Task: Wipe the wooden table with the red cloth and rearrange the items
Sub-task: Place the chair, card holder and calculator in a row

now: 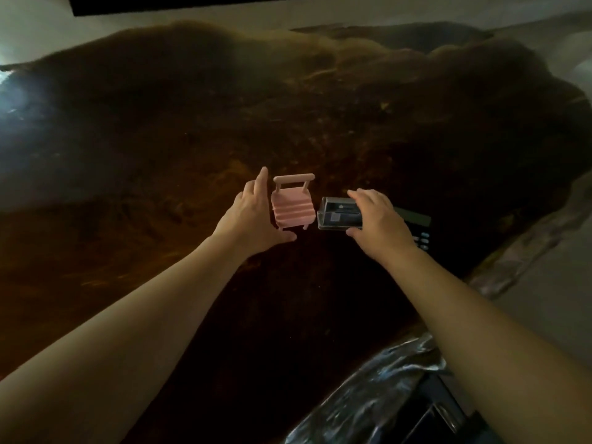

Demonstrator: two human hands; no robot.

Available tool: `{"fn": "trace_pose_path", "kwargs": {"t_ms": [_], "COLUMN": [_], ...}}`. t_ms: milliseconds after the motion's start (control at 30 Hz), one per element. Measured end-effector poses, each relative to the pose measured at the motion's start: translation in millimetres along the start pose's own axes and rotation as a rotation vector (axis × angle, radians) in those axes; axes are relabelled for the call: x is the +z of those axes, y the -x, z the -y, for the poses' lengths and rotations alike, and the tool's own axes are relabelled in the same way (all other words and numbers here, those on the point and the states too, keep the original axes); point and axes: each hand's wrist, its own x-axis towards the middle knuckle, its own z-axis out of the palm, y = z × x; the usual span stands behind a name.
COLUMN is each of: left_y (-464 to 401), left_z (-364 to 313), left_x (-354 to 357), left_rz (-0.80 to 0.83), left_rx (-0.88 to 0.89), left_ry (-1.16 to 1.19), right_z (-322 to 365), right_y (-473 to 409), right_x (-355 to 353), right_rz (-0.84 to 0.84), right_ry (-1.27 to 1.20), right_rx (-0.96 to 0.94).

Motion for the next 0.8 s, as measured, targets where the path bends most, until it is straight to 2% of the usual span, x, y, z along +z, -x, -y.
{"fn": "trace_pose_path", "kwargs": {"t_ms": [100,233,500,633,800], "left_y": [-14.1,-21.1,-8.8,16.7,66.9], "left_z": [-2.7,-4.7,12.0,40.0,98.0], "left_x": [8.5,16.7,11.8,-9.7,-55.2], "left_rz": [0.004,0.006,-0.106,-0.156,-0.234], "left_rx": [0.013,0.062,0.11,0.101,0.051], "left_ry": [0.082,0.117,0.173,0.225,0.284], "right_z": [-7.3,-12.6,4.5,34.9,108.9], "right_y": [-19.6,-33.1,-24.2,-14.6,-2.6], "right_x": [12.8,22.6,12.6,1.6,-4.8], "right_rz": [0.044,0.001,-0.015,0.037,0.075], "right_ry": [0.083,0.098,0.075,0.049,0.023], "right_rx": [-0.073,-0.095,-0.045,-0.072,-0.174]}}
